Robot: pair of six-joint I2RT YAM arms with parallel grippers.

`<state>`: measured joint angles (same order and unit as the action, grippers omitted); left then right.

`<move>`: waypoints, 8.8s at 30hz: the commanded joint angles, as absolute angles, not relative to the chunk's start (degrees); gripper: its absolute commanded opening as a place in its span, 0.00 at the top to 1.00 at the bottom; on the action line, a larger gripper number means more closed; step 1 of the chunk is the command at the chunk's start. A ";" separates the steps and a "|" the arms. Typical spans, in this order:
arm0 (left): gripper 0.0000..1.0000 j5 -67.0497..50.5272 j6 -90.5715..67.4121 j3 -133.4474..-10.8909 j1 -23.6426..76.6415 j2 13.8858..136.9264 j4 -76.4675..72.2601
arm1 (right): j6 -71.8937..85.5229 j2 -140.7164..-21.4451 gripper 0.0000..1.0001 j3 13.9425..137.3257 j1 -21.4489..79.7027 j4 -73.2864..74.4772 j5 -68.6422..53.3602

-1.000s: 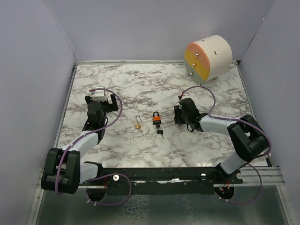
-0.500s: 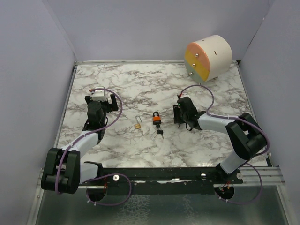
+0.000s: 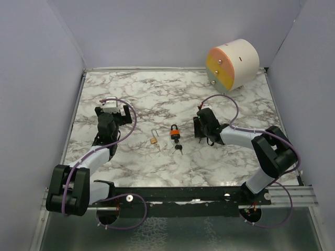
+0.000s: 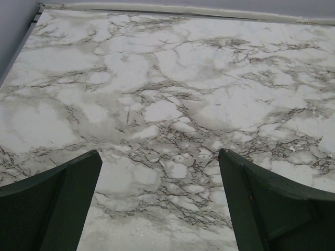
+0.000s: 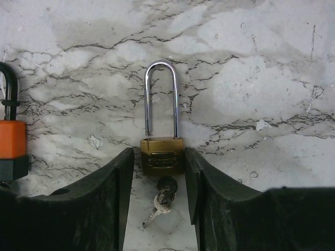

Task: Lock with the key
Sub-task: Pick up the lock from the center of the board, then lock the lock.

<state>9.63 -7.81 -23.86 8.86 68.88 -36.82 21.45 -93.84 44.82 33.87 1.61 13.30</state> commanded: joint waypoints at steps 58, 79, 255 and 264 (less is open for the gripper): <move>0.19 -10.44 -16.20 -28.96 8.88 57.44 -40.40 | 16.00 -81.24 0.99 33.26 17.44 -73.88 -51.03; 0.43 -55.35 -23.32 -41.30 15.52 71.53 -50.57 | 19.64 -76.64 0.99 28.37 15.70 -74.01 -57.30; 1.00 -40.50 -25.12 -37.79 31.37 67.45 -49.97 | -5.43 -63.82 0.99 32.45 40.87 -51.51 -21.20; 1.00 -40.25 -25.20 -37.48 31.56 67.15 -50.18 | -4.85 -64.11 0.99 33.29 40.87 -51.50 -21.83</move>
